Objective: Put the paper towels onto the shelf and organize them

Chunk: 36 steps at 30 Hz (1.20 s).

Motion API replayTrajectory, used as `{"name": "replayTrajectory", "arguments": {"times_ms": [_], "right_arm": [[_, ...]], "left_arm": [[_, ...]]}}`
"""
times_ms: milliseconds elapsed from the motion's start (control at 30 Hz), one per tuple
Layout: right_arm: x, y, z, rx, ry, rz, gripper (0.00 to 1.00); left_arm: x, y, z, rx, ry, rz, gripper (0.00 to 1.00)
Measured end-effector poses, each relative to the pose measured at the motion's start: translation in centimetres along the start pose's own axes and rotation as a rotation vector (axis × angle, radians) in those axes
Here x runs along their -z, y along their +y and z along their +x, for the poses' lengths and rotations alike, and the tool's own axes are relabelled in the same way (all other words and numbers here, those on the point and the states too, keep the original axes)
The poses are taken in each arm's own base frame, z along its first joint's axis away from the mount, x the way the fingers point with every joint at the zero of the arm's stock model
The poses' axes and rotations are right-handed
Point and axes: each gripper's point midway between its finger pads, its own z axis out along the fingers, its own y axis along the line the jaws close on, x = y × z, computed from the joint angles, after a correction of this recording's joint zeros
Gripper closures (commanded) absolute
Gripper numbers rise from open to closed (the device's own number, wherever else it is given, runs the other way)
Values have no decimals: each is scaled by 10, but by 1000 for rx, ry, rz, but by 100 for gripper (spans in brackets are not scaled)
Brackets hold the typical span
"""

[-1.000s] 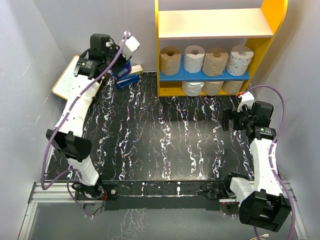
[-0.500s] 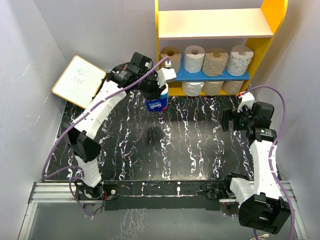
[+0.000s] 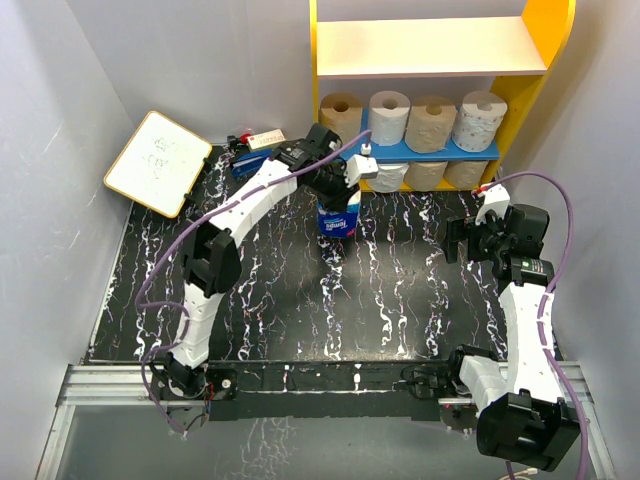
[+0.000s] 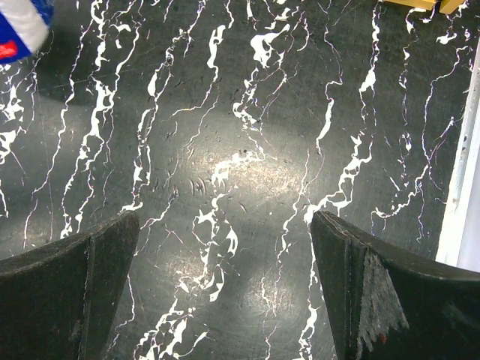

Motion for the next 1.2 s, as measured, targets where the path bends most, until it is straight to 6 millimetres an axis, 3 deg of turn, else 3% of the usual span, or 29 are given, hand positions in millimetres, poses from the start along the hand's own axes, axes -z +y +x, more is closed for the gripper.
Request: {"name": "replayTrajectory", "arguments": {"times_ms": [333, 433, 733, 1200], "right_arm": [[0, 0, 0, 0, 1, 0, 2], [-1, 0, 1, -2, 5, -2, 2], [-2, 0, 2, -3, 11, -7, 2], [-4, 0, 4, -6, 17, -10, 2]], "left_arm": [[-51, 33, 22, -87, 47, -63, 100], [-59, 45, 19, -117, 30, -98, 100], [-72, 78, 5, -158, -12, -181, 100], [-71, 83, 3, -185, -5, -196, 100]]}}
